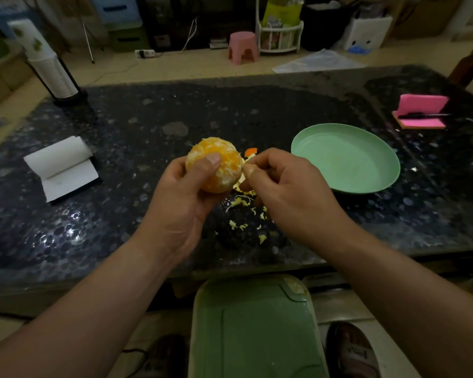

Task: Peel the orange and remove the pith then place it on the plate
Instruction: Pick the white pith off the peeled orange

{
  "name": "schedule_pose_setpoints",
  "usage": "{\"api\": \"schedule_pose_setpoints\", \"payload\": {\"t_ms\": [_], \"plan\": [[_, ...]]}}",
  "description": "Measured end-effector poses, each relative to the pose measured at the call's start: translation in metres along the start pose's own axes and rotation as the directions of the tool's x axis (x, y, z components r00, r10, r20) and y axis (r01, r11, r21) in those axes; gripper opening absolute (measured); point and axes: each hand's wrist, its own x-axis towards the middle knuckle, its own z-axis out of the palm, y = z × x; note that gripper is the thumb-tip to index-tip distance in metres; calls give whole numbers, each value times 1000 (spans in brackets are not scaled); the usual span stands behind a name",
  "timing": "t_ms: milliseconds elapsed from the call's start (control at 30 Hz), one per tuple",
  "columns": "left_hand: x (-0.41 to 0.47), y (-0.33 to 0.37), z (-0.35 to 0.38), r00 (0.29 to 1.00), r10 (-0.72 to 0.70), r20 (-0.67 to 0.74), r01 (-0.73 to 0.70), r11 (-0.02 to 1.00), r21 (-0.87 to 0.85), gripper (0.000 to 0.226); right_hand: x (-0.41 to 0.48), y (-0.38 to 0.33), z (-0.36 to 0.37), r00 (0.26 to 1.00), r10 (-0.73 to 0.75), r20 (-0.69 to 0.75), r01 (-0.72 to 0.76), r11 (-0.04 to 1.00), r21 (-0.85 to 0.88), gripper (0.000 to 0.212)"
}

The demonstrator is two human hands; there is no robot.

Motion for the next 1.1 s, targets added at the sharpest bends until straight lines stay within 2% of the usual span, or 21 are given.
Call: {"api": "schedule_pose_setpoints", "payload": {"t_ms": [300,467,633,800,867,933,1000,1100], "plan": [[-3,-7,3,994,101,-40,-95,988,122,58,1,3,4,998,4,-57,-7,998,-58,7],[-5,-10,4,985,167,-38,-155,965,212,63,-1,3,5,997,14,-71,-19,997,-78,12],[-7,-15,1,975,222,-8,-208,922,326,57,0,2,7,996,23,-90,-30,996,-88,16],[-9,-19,2,971,239,-15,-218,908,358,57,1,3,10,992,38,-119,-50,994,-96,18],[-8,-18,4,978,204,-53,-178,935,307,55,1,2,9,992,51,-116,-60,995,-78,14],[-6,-13,6,992,106,-73,-93,982,163,54,0,-1,7,994,70,-82,-71,997,-14,8],[-4,-7,5,1000,-17,-25,17,1000,-21,55,-1,-3,5,995,83,-48,-79,994,76,7],[-4,0,4,987,-146,66,157,964,-213,49,0,-7,3,996,70,-50,-63,990,128,8]]}}
